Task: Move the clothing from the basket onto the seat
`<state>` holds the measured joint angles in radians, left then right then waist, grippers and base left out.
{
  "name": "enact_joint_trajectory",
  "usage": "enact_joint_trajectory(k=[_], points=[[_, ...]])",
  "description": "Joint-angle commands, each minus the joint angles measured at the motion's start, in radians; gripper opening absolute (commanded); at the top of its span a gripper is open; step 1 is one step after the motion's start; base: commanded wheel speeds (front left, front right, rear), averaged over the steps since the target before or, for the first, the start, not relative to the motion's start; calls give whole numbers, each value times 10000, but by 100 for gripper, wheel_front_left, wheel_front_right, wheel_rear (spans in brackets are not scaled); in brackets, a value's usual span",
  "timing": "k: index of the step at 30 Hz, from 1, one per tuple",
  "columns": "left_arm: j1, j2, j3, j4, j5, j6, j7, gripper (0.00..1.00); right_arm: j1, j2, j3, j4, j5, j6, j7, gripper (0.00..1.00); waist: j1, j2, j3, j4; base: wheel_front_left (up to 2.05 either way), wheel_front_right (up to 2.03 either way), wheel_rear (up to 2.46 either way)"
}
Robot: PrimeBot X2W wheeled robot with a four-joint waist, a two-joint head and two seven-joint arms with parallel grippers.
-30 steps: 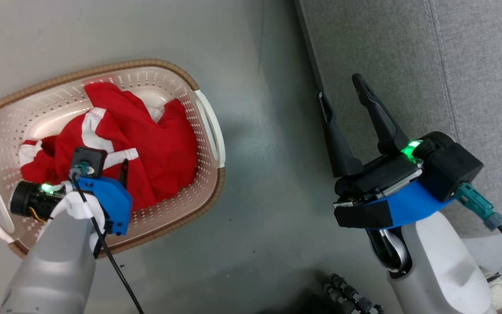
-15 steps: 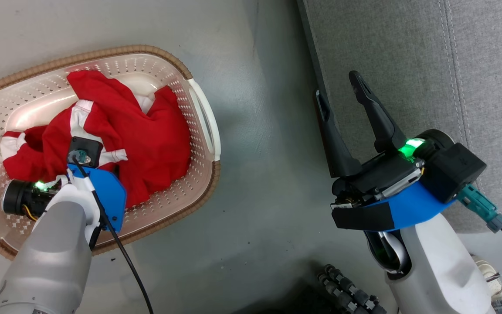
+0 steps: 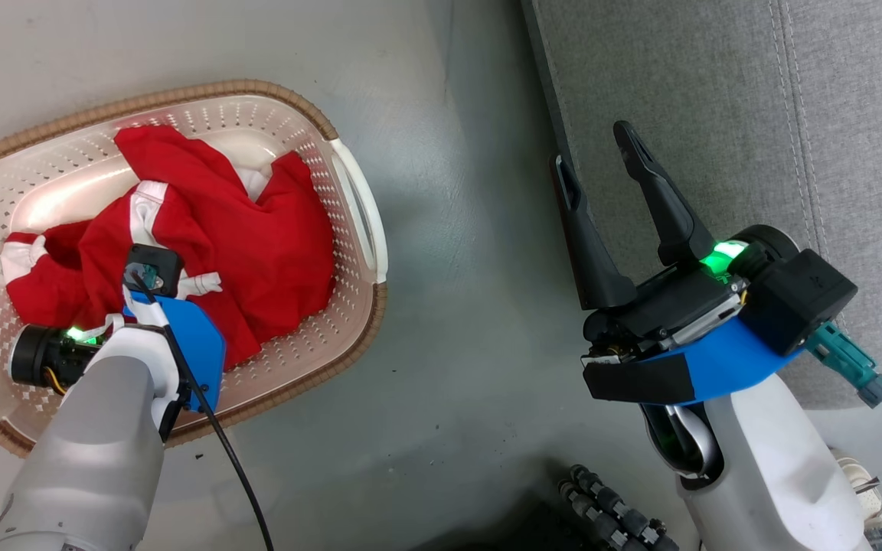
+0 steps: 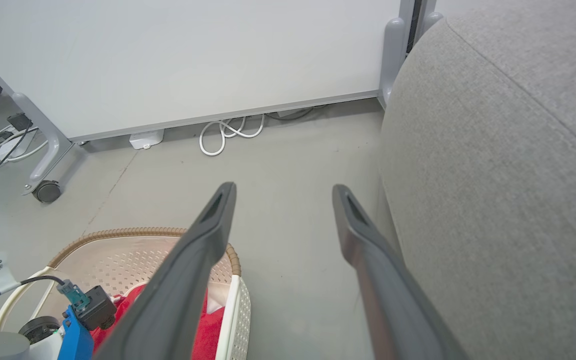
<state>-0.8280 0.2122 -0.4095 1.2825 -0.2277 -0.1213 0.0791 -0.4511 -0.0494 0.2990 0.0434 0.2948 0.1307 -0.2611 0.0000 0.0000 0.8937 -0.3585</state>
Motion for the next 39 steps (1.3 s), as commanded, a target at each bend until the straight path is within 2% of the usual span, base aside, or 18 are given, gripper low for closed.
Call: enact_joint_trajectory(k=[1,8,15,29,39], points=[[-72,26,-44,10,-34,-25,-22,0,-186,-18,-22,-15,44,3,-59,100,0,0,-18,3,0,0,0],[-24,88,-139,19,-205,-80,-196,0,-170,-18,34,56,15,1,-60,100,0,0,-152,33,0,0,0],[205,-149,-207,23,-482,-113,-518,0,-206,-18,39,234,-101,3,-58,100,0,0,-671,246,0,0,0],[1159,-1174,-470,-547,-1786,-86,-1731,0,474,-23,-314,1204,-522,3,-57,100,0,0,-3526,1354,0,0,0],[1984,-1535,-1334,-1738,-3174,-87,-2411,0,1226,-24,-629,1920,-689,1,22,100,0,0,-5672,2175,0,0,0]])
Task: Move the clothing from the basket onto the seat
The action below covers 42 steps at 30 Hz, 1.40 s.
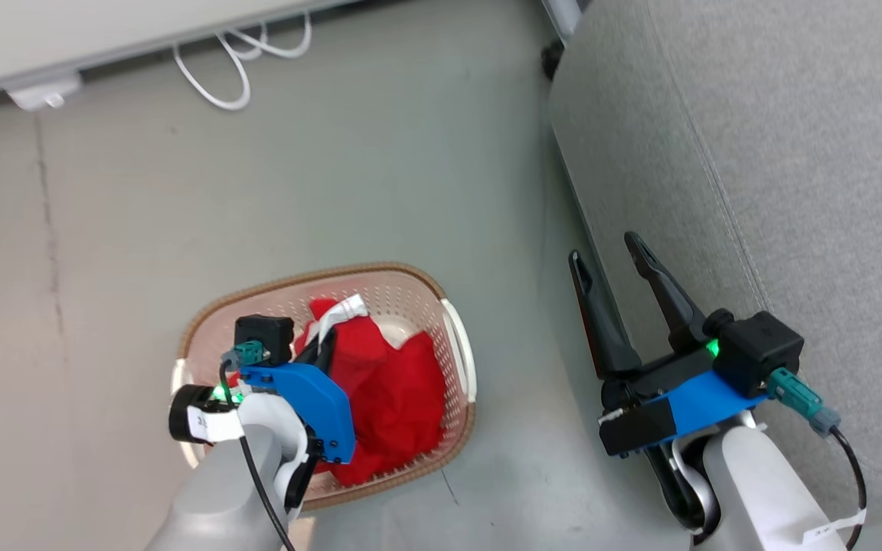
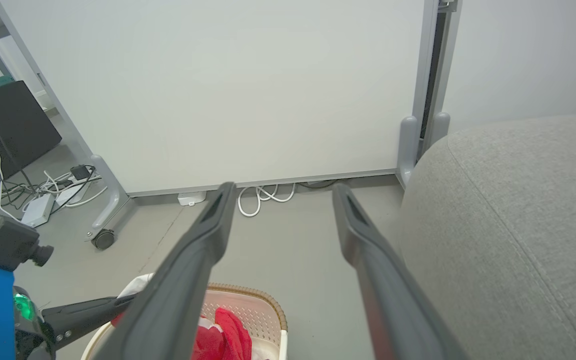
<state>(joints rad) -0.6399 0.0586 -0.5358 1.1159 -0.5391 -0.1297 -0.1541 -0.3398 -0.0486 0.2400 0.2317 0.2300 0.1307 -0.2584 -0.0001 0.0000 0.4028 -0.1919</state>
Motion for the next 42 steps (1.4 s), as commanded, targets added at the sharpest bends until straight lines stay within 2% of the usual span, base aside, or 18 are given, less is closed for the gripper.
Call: enact_joint_trajectory(k=[1,9,20,33,42], points=[[177,-15,-190,-226,-217,-3,-132,0,196,-32,-65,72,-55,3,47,100,1,0,-932,574,0,0,0],[572,-69,-1228,-1349,-1377,-4,-538,0,1048,-32,-290,269,-131,3,360,100,1,0,-2285,970,0,0,0],[194,-74,-2372,-2647,-2183,-4,-1000,0,2085,-32,-377,150,-125,1,840,100,1,0,-3677,1294,0,0,0],[-1099,-77,-3306,-3900,-2649,-4,-1052,0,2548,-32,-422,-144,-5,3,1142,100,1,0,-4165,1678,0,0,0],[-1807,-79,-3905,-4121,-3064,14,-1053,0,2531,-32,-515,-155,80,3,1152,100,1,0,-4251,1742,0,0,0]])
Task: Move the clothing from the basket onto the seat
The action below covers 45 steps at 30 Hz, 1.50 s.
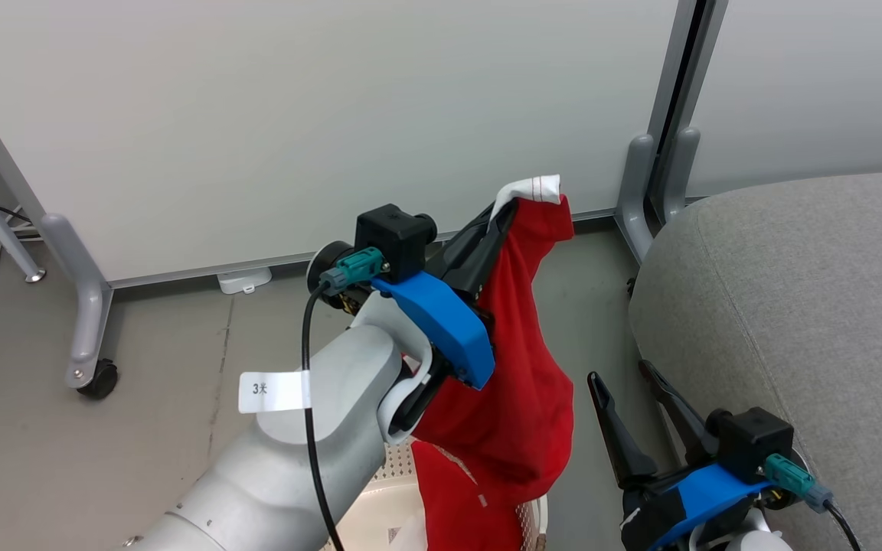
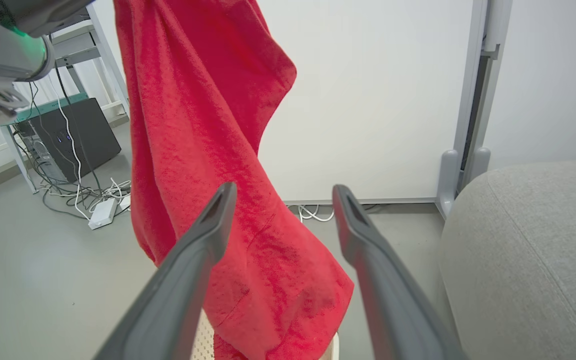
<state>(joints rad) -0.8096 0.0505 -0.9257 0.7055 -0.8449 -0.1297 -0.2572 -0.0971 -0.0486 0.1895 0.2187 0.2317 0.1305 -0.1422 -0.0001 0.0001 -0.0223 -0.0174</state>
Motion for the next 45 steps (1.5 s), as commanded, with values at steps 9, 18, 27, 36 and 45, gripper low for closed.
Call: enact_joint_trajectory(k=[9,18,27,36,45], points=[[-251,2,-644,49,-499,163,-47,0,55,-32,5,-71,43,5,30,100,1,-1,40,-91,0,0,0],[-460,2,-1121,-62,-877,255,-76,0,-600,-32,802,-15,3,3,222,100,1,-1,107,-39,0,0,0],[-675,3,-1624,-163,-1165,325,-87,0,-1827,-32,1526,1124,184,3,299,100,1,-1,173,140,0,0,0],[-848,2,-2122,-321,-1514,395,-93,0,-3052,-23,1940,2518,424,5,22,100,1,-1,205,306,0,0,0],[-1005,0,-2428,-451,-1843,406,-91,0,-4014,-28,2548,4122,802,5,-49,100,1,-1,189,347,0,0,0]])
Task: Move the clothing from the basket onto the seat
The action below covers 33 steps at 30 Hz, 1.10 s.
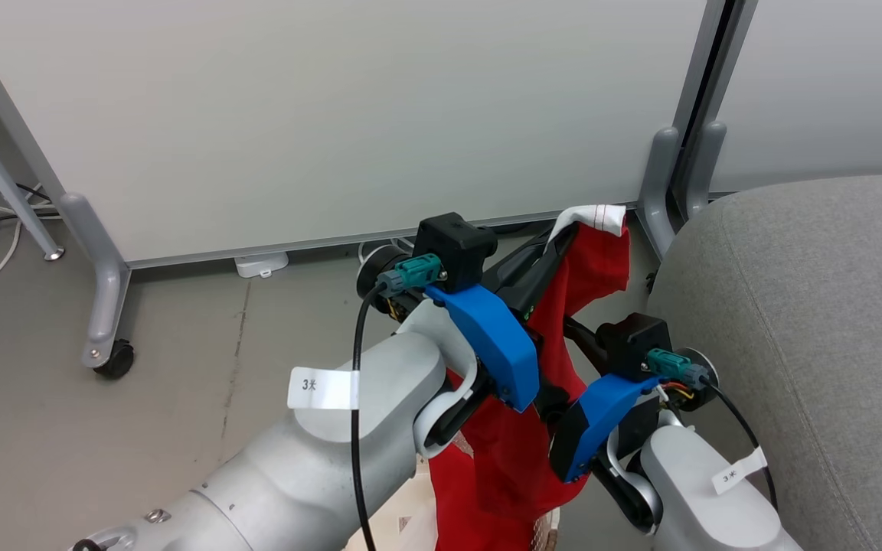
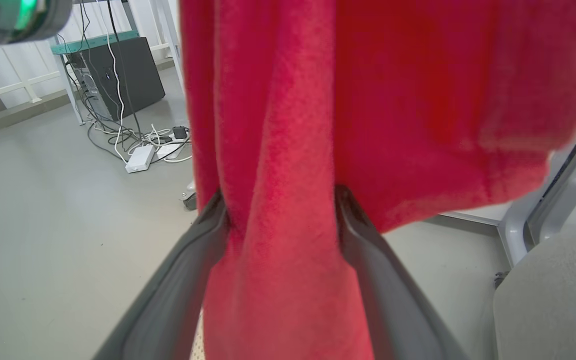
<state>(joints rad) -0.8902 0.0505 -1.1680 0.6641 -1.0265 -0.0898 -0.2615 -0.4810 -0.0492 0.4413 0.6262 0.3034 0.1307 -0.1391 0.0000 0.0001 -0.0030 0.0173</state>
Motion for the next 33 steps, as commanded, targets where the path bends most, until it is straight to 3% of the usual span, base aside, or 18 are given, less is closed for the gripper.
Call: enact_joint_trajectory(k=[1,3,4,5,6,7,33], points=[[-195,1,-18,-55,-47,6,-50,0,-241,-22,82,191,176,1,-107,100,0,-1,-15,3,0,0,0],[-172,0,-55,-92,-110,-2,-50,0,-360,-22,200,459,313,1,-172,100,0,-1,-45,-4,0,0,0],[-160,0,-70,-105,-125,-8,-50,0,-410,-22,268,597,401,1,-182,75,0,-1,-60,-8,0,0,0],[-150,1,-86,-117,-139,-11,-51,0,-467,-22,339,716,469,1,-209,38,0,-1,-75,-12,0,0,0],[-135,1,-105,-125,-168,-14,-51,0,-517,-22,415,820,521,1,-204,9,0,-1,-94,-12,0,0,0],[-119,1,-123,-134,-187,-16,-51,0,-536,-22,497,936,587,3,-158,0,0,-1,-115,-11,0,0,0],[98,1,-455,397,-523,-51,-53,0,-777,-22,1022,1753,1001,3,-565,0,0,-1,-221,-180,0,0,0]])
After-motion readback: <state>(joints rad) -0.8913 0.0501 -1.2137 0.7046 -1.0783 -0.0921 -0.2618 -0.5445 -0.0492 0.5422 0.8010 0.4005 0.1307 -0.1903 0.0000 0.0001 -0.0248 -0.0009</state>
